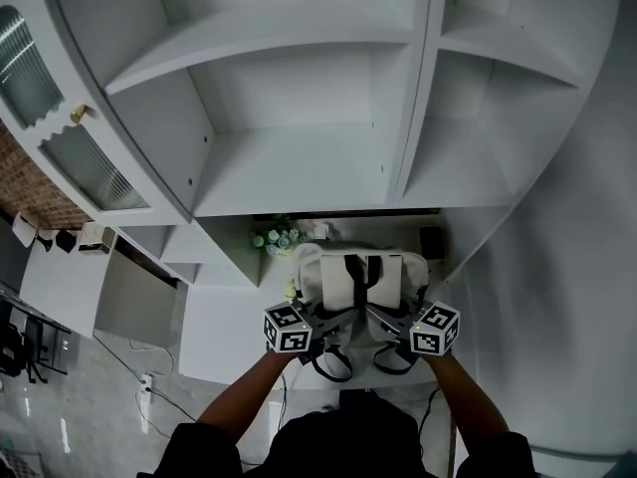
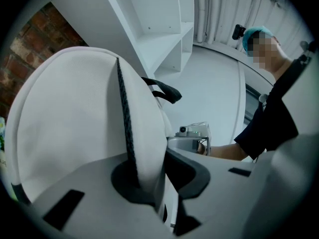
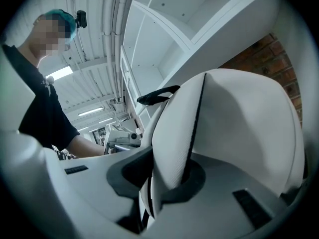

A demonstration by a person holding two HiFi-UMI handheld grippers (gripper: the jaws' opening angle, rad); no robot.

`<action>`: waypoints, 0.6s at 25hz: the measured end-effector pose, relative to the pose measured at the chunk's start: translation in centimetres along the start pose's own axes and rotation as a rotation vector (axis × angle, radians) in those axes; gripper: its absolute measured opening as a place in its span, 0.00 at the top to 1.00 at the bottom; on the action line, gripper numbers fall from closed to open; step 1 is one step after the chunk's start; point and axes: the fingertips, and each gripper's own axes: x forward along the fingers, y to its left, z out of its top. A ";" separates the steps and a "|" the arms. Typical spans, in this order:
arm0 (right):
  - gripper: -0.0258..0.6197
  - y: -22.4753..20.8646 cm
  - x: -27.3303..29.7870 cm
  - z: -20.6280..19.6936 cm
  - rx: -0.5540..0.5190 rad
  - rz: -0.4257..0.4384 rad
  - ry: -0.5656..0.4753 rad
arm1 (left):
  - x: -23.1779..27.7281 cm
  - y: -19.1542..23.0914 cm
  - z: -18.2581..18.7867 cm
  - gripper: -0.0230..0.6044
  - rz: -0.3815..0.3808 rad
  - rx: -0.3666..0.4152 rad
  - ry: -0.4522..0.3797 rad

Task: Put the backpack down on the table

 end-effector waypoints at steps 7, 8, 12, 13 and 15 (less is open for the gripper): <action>0.88 -0.5 0.4 0.1 0.020 -0.002 -0.008 | -0.3 0.2 0.3 0.86 -0.017 0.000 0.000; 0.88 -0.6 0.4 0.1 0.024 -0.008 -0.011 | -0.4 0.2 0.4 0.86 -0.013 -0.003 -0.005; 0.78 -1.0 -0.2 0.2 0.049 -0.041 -0.024 | -1.0 0.6 1.1 0.68 0.030 -0.025 -0.040; 0.74 -1.3 -0.5 0.2 0.053 -0.060 -0.030 | -1.3 0.8 1.3 0.66 0.041 -0.029 -0.045; 0.72 -1.9 -1.0 0.1 0.064 -0.091 -0.045 | -1.7 1.2 1.5 0.64 0.052 -0.040 -0.049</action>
